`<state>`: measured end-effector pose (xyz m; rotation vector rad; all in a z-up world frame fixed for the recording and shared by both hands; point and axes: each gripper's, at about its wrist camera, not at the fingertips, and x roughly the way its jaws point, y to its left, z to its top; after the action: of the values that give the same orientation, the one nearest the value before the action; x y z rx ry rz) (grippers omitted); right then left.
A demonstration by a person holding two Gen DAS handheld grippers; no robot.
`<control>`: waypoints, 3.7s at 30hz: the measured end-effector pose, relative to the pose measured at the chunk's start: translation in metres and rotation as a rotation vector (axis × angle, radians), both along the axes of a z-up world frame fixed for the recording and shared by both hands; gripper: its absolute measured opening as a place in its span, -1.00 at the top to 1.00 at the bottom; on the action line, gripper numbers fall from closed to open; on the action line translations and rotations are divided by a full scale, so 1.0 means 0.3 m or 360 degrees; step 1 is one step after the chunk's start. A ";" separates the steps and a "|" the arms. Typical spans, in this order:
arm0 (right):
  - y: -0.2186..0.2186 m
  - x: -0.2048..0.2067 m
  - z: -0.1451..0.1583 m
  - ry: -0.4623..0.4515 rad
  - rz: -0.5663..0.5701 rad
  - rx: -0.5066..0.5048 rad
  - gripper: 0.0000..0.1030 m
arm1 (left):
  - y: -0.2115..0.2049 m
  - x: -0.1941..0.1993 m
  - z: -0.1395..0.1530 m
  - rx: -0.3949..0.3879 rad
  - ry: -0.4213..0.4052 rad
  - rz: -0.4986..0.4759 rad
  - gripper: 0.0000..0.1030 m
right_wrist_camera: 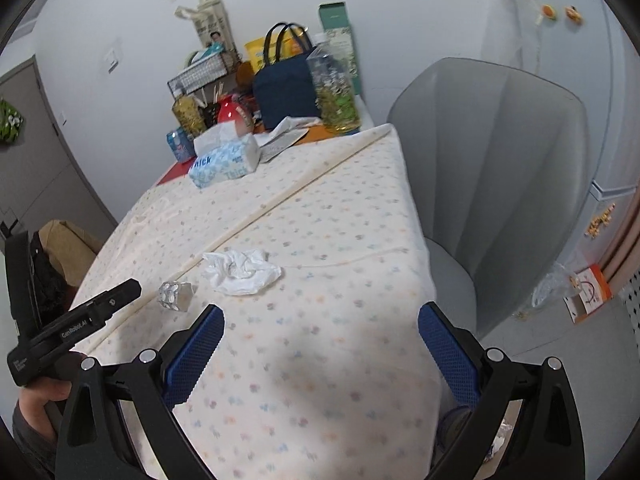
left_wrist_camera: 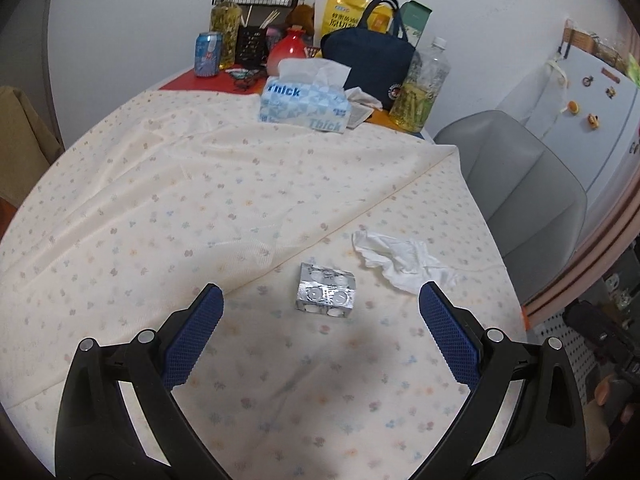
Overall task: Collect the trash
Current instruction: 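Grasp the silver blister pack with the left tool while the right tool grasps the white tissue, then carry the blister pack and tissue in both tools over the white bin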
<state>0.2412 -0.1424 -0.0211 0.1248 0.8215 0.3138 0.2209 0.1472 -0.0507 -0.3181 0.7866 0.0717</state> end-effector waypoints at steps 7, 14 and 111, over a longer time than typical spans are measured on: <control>0.054 0.102 -0.066 0.0124 0.0101 0.0039 -0.81 | 0.057 0.081 -0.049 -0.0139 0.0112 0.0014 -0.79; 0.138 0.203 -0.102 0.0253 0.0201 0.0157 -0.47 | 0.072 0.164 -0.078 -0.0236 0.0204 0.0007 -0.38; -1.248 -0.363 -0.431 0.0430 -0.0775 0.0562 0.94 | -1.469 -0.015 -0.169 -0.0012 0.0358 -0.1085 0.27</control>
<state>0.1325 -0.5169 -0.1503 0.6982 0.9662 -0.0243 0.2163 -0.2935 -0.1014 -0.0355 1.0833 -0.5442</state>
